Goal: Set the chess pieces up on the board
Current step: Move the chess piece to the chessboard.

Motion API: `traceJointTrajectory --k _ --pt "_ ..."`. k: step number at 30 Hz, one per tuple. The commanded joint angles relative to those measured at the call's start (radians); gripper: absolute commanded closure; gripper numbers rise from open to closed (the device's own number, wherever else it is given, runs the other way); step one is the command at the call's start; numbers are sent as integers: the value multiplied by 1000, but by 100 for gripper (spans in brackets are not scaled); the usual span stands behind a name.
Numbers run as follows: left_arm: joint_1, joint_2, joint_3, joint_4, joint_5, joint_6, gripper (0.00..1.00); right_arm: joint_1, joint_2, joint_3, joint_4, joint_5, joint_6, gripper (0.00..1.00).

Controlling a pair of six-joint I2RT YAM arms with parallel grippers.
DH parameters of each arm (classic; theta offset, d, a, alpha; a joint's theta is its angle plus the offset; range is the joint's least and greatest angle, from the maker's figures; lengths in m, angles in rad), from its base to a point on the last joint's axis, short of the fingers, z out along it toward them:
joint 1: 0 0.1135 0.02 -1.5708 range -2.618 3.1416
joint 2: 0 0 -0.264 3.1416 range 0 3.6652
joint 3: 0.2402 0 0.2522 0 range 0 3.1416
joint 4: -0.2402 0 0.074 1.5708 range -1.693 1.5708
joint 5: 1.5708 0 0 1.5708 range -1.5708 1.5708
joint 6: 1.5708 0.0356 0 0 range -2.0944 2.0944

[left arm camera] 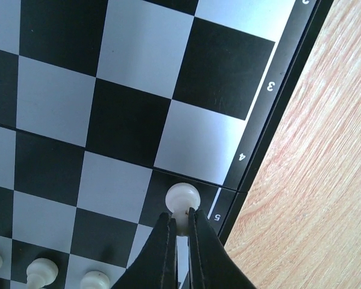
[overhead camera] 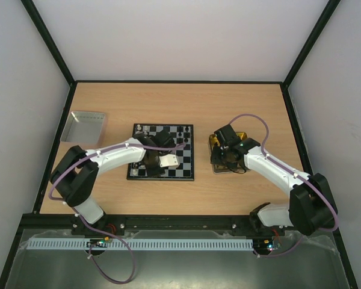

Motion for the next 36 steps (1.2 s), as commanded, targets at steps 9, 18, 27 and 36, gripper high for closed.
traceJointTrajectory --k 9,18,27,36 --pt "89 -107 -88 -22 -59 58 98 4 2 8 4 7 1 55" --pt "109 -145 -121 -27 -56 66 98 4 9 7 9 7 2 55" --pt "119 -164 -144 -34 -56 73 98 4 7 4 10 7 -1 55" --pt "137 -189 -165 -33 -52 78 98 4 9 5 9 9 -3 55"
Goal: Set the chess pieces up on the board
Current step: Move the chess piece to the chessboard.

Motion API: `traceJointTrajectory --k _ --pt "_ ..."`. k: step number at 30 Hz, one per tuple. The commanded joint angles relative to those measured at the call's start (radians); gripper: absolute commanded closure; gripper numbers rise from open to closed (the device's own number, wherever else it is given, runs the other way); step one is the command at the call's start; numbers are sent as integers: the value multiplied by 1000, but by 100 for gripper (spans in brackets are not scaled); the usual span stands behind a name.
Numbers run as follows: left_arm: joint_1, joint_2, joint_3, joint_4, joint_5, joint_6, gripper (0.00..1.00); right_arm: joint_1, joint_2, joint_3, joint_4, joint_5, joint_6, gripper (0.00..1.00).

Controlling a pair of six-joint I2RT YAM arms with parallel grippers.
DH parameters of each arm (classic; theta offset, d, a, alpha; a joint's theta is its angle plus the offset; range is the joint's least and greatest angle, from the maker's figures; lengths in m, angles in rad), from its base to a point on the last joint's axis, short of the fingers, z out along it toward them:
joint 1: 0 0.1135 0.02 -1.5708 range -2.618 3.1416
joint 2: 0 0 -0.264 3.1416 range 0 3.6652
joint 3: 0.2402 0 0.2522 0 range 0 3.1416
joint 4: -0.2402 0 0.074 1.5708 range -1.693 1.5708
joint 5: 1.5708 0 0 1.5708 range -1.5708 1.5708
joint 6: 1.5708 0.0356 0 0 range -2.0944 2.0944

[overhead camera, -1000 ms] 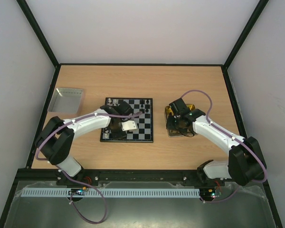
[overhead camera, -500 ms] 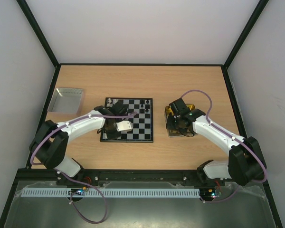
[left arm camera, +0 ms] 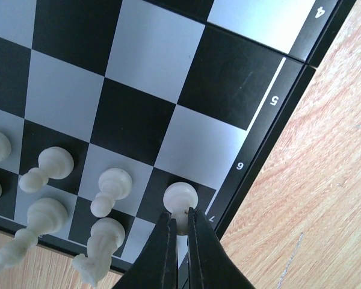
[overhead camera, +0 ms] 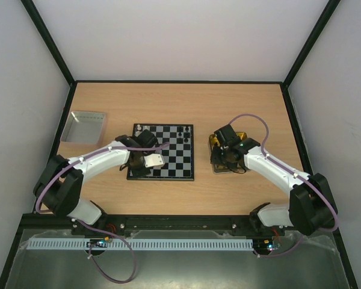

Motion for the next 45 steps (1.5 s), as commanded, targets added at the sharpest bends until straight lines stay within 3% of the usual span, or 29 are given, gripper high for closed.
traceJointTrajectory --k 1,14,23,45 --pt "11 -32 -19 -28 -2 14 98 4 10 7 6 10 -3 55" --pt "21 -35 -31 -21 0 15 97 4 18 16 0 8 -7 55" --pt "22 -32 -27 -24 -1 18 80 4 13 12 0 10 -9 55" --pt "25 -64 34 -62 -15 20 76 4 8 -2 12 4 -3 55"
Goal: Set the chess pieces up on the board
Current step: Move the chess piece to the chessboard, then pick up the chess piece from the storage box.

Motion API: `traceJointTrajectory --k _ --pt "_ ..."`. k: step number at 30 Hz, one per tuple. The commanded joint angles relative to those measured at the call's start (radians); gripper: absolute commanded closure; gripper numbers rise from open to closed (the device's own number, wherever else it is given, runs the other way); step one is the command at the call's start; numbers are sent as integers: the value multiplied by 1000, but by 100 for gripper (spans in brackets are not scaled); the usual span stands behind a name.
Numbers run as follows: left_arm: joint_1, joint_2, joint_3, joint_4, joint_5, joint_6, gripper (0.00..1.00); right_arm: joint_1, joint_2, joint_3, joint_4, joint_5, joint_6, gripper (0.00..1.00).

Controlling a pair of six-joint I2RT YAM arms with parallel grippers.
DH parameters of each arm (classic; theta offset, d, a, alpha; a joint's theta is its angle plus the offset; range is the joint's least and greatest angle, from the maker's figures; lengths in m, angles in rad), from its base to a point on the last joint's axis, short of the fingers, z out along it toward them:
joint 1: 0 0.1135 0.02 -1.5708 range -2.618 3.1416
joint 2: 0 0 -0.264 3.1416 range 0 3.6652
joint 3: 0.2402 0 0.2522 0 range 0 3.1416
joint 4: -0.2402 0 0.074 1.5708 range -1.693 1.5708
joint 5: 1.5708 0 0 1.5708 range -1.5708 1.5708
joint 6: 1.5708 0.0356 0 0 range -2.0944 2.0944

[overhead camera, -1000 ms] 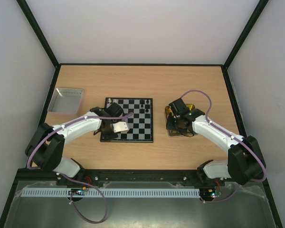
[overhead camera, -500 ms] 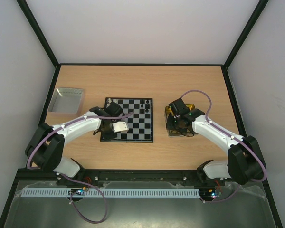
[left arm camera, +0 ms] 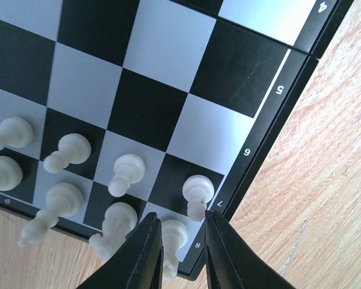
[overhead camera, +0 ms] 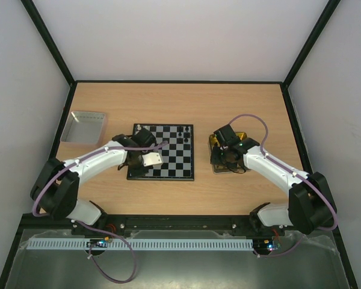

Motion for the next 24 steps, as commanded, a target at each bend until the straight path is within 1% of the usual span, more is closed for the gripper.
traceJointTrajectory --k 1,8,11,12,14,15,17,18,21,24 --pt "6 -32 41 -51 -7 4 76 4 -4 -2 11 4 -3 55" --pt "6 -73 67 -65 -18 -5 76 4 -14 -4 6 7 -4 55" --pt "19 -112 101 -59 -33 -17 72 4 -26 28 -17 50 -17 55" --pt "28 -126 120 -59 -32 -20 69 4 -30 43 -27 75 -26 56" --pt "54 -144 169 -51 -31 -36 58 2 -27 87 -50 124 -36 57" --pt "64 -144 193 -45 -37 -43 51 -2 -16 109 -66 141 -37 57" --pt "82 -142 236 -22 -56 -78 33 -22 10 145 -87 157 -62 58" --pt "87 -140 249 -4 -70 -94 26 -34 22 160 -92 167 -69 59" --pt "89 -134 271 52 -109 -149 16 -93 63 195 -96 170 -84 60" --pt "89 -122 264 128 -132 -202 14 -148 130 247 -112 190 -95 61"
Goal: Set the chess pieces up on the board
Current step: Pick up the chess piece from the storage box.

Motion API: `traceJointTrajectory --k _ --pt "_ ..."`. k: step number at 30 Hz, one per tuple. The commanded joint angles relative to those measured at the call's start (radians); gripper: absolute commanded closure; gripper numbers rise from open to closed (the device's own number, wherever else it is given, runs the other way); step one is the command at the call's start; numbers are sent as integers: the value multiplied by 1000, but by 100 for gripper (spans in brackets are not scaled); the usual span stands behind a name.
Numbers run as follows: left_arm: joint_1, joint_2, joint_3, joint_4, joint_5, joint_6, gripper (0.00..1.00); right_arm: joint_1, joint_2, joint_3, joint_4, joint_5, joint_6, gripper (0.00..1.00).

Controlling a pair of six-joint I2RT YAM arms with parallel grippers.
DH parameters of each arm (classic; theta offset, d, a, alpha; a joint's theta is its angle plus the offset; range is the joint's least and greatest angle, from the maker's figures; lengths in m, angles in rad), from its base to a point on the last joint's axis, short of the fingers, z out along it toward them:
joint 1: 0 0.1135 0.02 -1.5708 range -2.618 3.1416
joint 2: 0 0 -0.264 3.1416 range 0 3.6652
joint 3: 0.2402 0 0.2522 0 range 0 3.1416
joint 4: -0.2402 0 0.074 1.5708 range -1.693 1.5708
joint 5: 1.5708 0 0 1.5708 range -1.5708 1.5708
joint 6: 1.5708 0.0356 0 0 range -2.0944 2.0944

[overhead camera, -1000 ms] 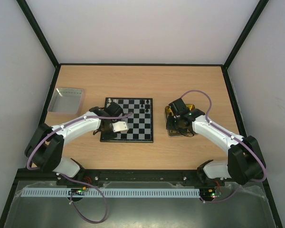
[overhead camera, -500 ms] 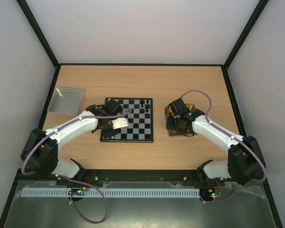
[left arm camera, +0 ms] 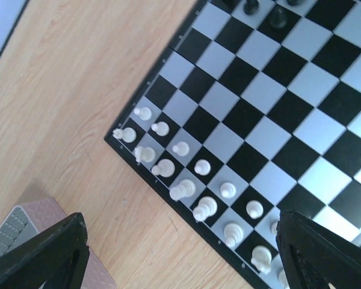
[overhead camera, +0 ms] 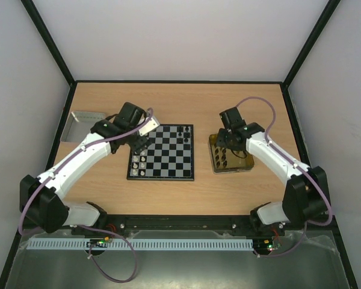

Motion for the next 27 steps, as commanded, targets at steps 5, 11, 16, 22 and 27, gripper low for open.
traceJointTrajectory --k 5,11,16,22,27 --pt "3 6 -98 287 -150 -157 14 -87 237 199 -129 121 -51 59" --pt "60 -64 -248 465 -126 -169 14 -112 353 264 -126 129 -50 59" --pt "139 -108 -311 574 -99 -218 14 -122 357 261 -109 96 -43 60" --pt "146 -119 -325 589 -86 -230 14 -137 331 223 -89 102 -27 63" --pt "147 -115 -332 579 -75 -236 14 -195 294 168 -81 102 -1 64"
